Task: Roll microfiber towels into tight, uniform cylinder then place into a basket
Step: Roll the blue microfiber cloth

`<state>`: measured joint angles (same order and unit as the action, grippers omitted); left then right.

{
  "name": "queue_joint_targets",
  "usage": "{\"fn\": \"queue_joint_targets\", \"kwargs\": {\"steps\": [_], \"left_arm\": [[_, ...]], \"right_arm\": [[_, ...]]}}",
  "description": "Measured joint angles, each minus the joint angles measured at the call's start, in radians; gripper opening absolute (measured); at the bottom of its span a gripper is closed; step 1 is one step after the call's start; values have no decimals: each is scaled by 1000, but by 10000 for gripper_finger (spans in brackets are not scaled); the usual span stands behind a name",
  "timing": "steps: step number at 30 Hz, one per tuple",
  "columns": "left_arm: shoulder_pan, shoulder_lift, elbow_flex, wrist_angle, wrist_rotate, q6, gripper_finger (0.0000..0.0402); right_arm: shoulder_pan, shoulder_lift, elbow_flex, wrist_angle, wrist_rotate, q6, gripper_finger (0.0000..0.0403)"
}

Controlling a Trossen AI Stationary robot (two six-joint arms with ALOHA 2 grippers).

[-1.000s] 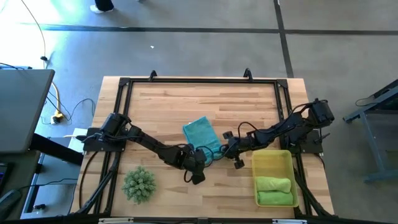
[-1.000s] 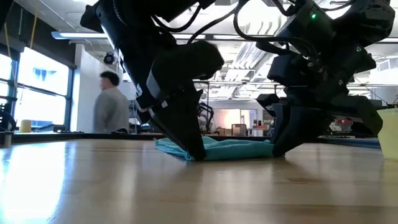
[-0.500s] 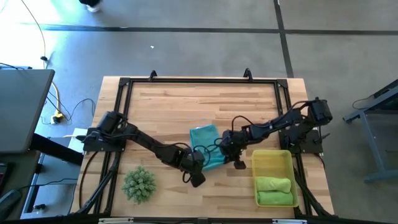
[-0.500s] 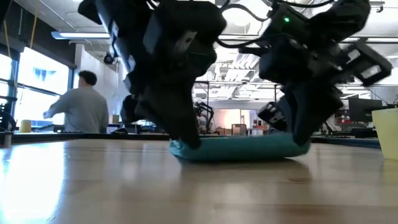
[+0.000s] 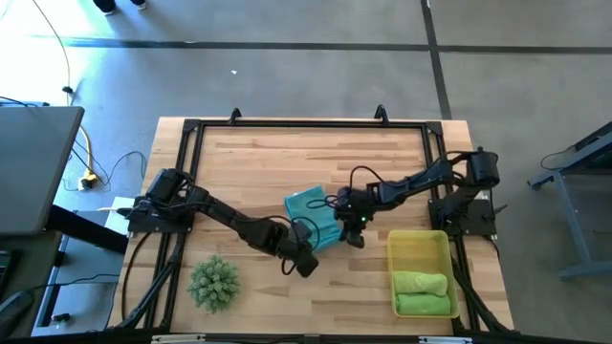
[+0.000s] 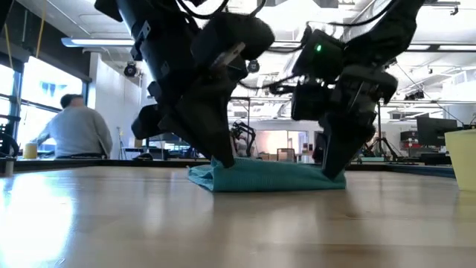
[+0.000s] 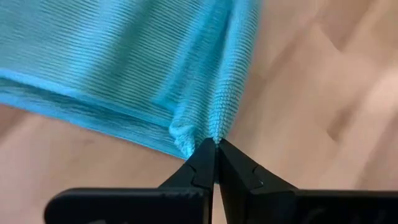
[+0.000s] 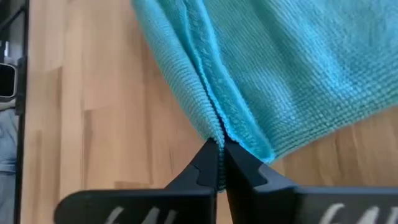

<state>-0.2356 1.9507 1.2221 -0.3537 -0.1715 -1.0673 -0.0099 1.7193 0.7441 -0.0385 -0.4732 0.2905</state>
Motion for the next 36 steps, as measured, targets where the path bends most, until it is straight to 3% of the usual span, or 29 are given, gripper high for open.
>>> {"fn": "queue_joint_targets", "kwargs": {"steps": [15,23,26,31,36], "left_arm": [[9,10,1,-126,-145,-66,1],[11,47,4,-140,-154,-82,1],[11,51,5,-141,-158,-82,0],[10,53,4,-142,-158,-65,0],[10,55,3,-145,-155,-63,0]], "right_arm": [[-38,30,30,4,-38,-19,0],[-44,30,40,11,113,-28,0],[-44,29,40,17,151,-100,3],[-39,14,40,16,188,-294,58],[-39,-45,95,-117,192,-399,127]]}}
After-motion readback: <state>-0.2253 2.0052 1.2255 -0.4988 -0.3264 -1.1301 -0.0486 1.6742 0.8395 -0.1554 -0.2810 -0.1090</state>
